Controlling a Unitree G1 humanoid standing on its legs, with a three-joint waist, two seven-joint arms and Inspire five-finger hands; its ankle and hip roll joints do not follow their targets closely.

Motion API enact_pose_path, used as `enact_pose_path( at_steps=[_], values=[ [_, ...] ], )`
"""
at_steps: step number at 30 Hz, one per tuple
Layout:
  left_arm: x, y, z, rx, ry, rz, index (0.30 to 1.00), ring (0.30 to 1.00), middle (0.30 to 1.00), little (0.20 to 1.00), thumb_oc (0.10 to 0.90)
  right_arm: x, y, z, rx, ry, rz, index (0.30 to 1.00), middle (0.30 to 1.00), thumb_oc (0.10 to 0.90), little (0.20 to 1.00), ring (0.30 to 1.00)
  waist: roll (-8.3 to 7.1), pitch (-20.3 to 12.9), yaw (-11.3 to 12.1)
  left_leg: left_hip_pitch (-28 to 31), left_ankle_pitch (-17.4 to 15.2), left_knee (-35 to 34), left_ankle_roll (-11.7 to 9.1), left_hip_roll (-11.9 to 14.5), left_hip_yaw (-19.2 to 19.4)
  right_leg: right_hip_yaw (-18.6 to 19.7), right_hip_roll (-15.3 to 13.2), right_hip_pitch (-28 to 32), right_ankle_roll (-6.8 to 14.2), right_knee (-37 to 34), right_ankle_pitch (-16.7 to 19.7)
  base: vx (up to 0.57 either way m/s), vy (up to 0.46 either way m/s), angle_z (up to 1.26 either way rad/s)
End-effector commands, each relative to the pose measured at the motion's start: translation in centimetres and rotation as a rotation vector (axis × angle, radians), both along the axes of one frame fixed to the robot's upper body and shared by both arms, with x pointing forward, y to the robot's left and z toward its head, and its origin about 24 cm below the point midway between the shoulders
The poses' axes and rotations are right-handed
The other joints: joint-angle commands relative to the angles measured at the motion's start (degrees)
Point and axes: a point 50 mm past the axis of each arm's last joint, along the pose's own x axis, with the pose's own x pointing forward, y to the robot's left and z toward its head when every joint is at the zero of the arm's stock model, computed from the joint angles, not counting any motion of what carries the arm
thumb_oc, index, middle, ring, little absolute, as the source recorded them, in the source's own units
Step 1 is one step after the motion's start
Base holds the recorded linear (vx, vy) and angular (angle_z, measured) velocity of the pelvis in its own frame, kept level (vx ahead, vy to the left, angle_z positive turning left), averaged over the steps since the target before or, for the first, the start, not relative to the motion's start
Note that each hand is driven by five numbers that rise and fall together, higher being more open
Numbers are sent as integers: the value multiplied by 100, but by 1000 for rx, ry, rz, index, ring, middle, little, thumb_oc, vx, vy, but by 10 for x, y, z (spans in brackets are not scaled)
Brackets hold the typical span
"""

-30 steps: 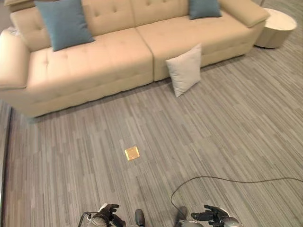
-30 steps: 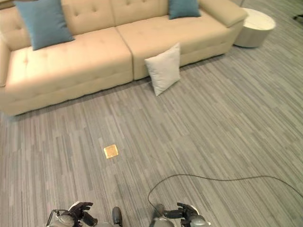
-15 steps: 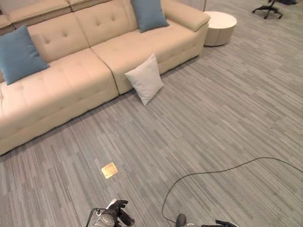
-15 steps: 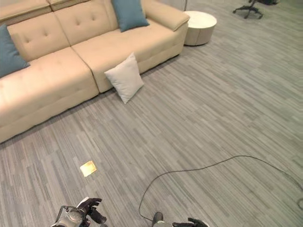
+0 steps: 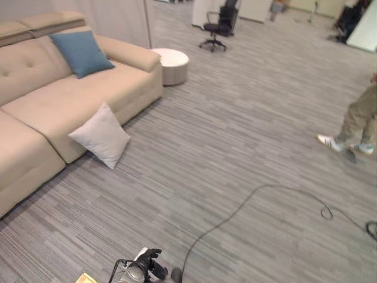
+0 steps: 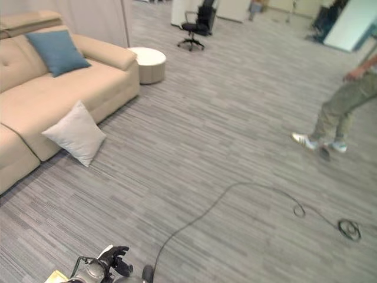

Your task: Pick up all the scattered cushions and arrange them neatly on the sofa.

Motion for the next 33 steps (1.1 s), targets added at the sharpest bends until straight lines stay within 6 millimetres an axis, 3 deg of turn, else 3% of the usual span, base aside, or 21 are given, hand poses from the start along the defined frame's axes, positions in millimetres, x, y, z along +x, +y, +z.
enact_pose_path(
  at_steps=[1, 4, 5, 6, 9, 11, 13, 14, 16, 17, 19, 20, 21, 22, 24, 25, 26, 29, 31, 32, 33],
  values=[
    [-8, 27, 2, 68, 12, 54, 900, 900, 900, 900, 800, 58, 17, 9, 66, -183, 43, 900, 900, 800, 900, 900, 489, 648, -40, 1019, -312, -804, 0, 567, 99, -446, -61, 431, -132, -1561, 252, 358, -44, 108],
    [7, 22, 6, 55, -42, 51, 900, 900, 900, 900, 800, 65, 16, 12, 66, -212, 44, 900, 900, 800, 900, 900, 432, 699, -235, 1456, -567, -940, -174, 617, -137, -401, 58, 138, -122, -3562, 286, 604, -190, 70],
    [17, 17, 10, 53, -76, 22, 900, 900, 900, 900, 800, 57, 12, 11, 57, -190, 26, 900, 900, 800, 900, 900, 361, 699, -425, 1699, -790, -992, -278, 587, -440, 212, 287, -48, 11, -5115, 641, 798, -295, 79],
    [22, 12, 11, 42, -92, 8, 900, 900, 900, 900, 800, 51, 8, 10, 47, -163, 17, 900, 900, 800, 900, 900, 359, 712, -541, 1787, -880, -992, -314, 583, -667, 723, 406, -211, 102, -5572, 890, 614, -214, 116],
    [22, 8, 11, 33, -89, 1, 900, 900, 900, 900, 800, 41, 3, 8, 40, -125, -10, 900, 900, 800, 900, 900, 373, 675, -694, 1916, -963, -992, -403, 640, -827, 1035, 446, -574, 253, -5876, 1143, 496, -189, 102],
    [15, 7, 7, 25, -60, 16, 900, 900, 900, 900, 800, 29, 1, 5, 35, -88, -35, 900, 900, 800, 900, 900, 369, 591, -748, 2229, -1138, -992, -522, 797, -969, 979, 484, -565, 241, -5579, 1172, 569, -304, 92],
    [1, 7, 1, 32, -8, 14, 900, 900, 900, 900, 800, 22, 2, 3, 33, -62, -29, 900, 900, 800, 900, 900, 351, 458, -739, 2375, -1278, -551, -583, 1008, -1162, 1085, 606, -554, 64, -5154, 1130, 499, -287, 83],
    [-8, 8, -2, 31, 28, 17, 900, 900, 900, 900, 800, 18, -2, 4, 18, -45, -29, 900, 900, 800, 900, 900, 440, 407, -739, 2352, -1171, -6, -692, 1243, -1121, 980, 729, -414, -31, -5037, 990, 611, -400, 61],
    [-17, 15, -4, 42, 58, 23, 900, 900, 900, 900, 800, 19, -10, 6, -6, -45, -21, 900, 900, 800, 900, 900, 362, 608, -575, 871, 90, 2608, -763, 1281, -829, 869, 774, 326, -379, -5203, 753, 371, -329, 59],
    [-17, 15, -4, 42, 58, 23, 900, 900, 900, 900, 800, 19, -10, 6, -5, -46, -21, 900, 900, 800, 900, 900, 343, 587, -597, 834, 111, 2607, -761, 1256, -848, 855, 747, 302, -375, -5208, 762, 164, -289, 40],
    [-16, 24, -2, 72, 49, 12, 900, 900, 900, 900, 800, 31, -18, 12, -31, -89, -39, 900, 900, 800, 900, 900, 104, 846, -344, -108, 194, 3911, -546, 1322, -308, 800, 807, 812, -651, -5358, 602, 210, -369, 19],
    [-14, 24, -1, 75, 45, 4, 900, 900, 900, 900, 800, 36, -21, 14, -41, -103, -41, 900, 900, 800, 900, 900, 78, 877, -267, -358, 72, 4020, -499, 1322, -131, 774, 815, 942, -661, -5427, 525, 480, -321, 1],
    [-15, 20, -2, 70, 46, -3, 900, 900, 900, 900, 800, 51, -28, 21, -73, -157, -42, 900, 900, 800, 900, 900, 97, 904, -35, -847, -209, 3518, -534, 1066, 208, 687, 918, 1375, -649, -5736, 352, 409, -171, -9],
    [-15, 20, -2, 70, 46, -3, 900, 900, 900, 900, 800, 51, -28, 21, -73, -157, -42, 900, 900, 800, 900, 900, 79, 897, -39, -844, -184, 3488, -531, 1048, 214, 685, 899, 1367, -646, -5739, 357, 502, -108, 2],
    [-21, 16, -5, 72, 63, -22, 900, 900, 900, 900, 800, 62, -30, 25, -88, -196, -20, 900, 900, 800, 900, 900, 170, 825, 157, -872, -173, 1963, -480, 759, 446, 732, 1044, 1652, -552, -5957, 196, 370, -4, 11],
    [-21, 16, -5, 72, 63, -22, 900, 900, 900, 900, 800, 62, -30, 25, -88, -196, -20, 900, 900, 800, 900, 900, 170, 825, 157, -872, -173, 1963, -480, 759, 446, 732, 1044, 1652, -552, -5957, 196, 607, 2, -10],
    [-27, 12, -7, 79, 84, -75, 900, 900, 900, 900, 800, 70, -28, 27, -96, -211, 20, 900, 900, 800, 900, 900, 275, 738, 500, -1063, 370, 36, -563, 521, 340, 857, 1345, 2051, -540, -6068, -31, 568, -12, -11],
    [-32, 15, -8, 64, 94, -21, 900, 900, 900, 900, 800, 66, -23, 24, -90, -195, 56, 900, 900, 800, 900, 900, 154, 614, 718, -906, 607, -436, -486, 297, 74, 980, 1418, 2369, -572, -5761, -435, 643, 10, -35],
    [-36, 22, -8, 73, 97, 17, 900, 900, 900, 900, 800, 66, -13, 21, -70, -194, 97, 900, 900, 800, 900, 900, 79, 511, 708, -616, 546, -286, -293, 268, 4, 833, 1368, 2135, -427, -4864, -449, 355, 56, -86],
    [-33, 25, -7, 75, 80, 42, 900, 900, 900, 900, 800, 68, -9, 20, -56, -196, 111, 900, 900, 800, 900, 900, 51, 499, 661, -444, 422, -214, -235, 315, 6, 687, 1220, 1896, -190, -4035, -226, 518, 110, -64],
    [-28, 30, -4, 78, 63, 87, 900, 900, 900, 900, 800, 67, -2, 18, -31, -190, 119, 900, 900, 800, 900, 900, 141, 524, 574, -79, 177, -148, -130, 423, -91, 250, 795, 1367, 77, -2686, 346, 386, 81, -38]
  ],
)
